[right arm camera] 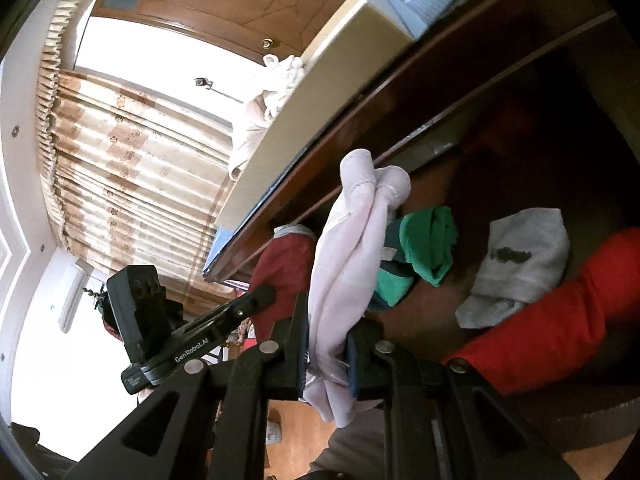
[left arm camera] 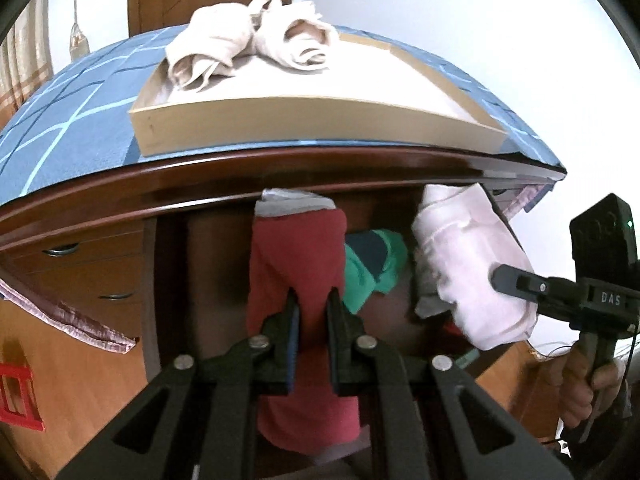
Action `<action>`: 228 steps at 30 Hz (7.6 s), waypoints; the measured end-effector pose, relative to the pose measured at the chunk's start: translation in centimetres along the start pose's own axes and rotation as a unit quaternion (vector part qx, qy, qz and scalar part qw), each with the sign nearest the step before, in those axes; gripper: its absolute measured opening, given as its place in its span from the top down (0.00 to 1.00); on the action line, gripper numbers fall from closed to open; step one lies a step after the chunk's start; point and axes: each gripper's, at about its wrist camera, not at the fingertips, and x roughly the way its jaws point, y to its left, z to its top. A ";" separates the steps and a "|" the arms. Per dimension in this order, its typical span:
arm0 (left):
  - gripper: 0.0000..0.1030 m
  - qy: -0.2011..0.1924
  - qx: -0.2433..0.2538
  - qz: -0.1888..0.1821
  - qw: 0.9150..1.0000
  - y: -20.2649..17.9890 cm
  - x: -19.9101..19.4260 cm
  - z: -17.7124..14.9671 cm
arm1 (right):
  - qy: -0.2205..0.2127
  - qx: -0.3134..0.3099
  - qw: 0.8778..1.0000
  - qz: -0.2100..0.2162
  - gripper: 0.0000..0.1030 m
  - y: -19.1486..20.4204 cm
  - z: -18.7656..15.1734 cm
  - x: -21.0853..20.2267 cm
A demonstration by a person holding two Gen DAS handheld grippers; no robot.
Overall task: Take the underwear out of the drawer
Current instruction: 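Lift both held underwear items up out of the drawer, then carry both held items over the white tray, then lower both items into the white tray and open both tools, then withdraw both open tools from the tray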
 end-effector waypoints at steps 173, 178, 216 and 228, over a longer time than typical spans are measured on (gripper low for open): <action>0.81 -0.134 -0.010 0.076 0.988 -3.0 6.4 22.3 | -0.072 -0.217 0.939 -0.256 0.83 10.5 23.6 7.8; 0.81 -0.127 -0.009 0.086 0.988 -3.1 7.5 22.6 | -0.059 -0.197 0.945 -0.255 0.83 9.2 24.3 8.5; 0.00 -0.200 -0.003 0.137 0.970 -4.4 -0.2 17.2 | -0.143 -0.162 0.961 -0.175 0.53 11.0 19.9 1.8; 0.00 -0.204 0.009 0.138 0.969 -4.6 -1.7 13.1 | -0.176 -0.179 0.954 -0.165 0.53 12.3 14.1 0.2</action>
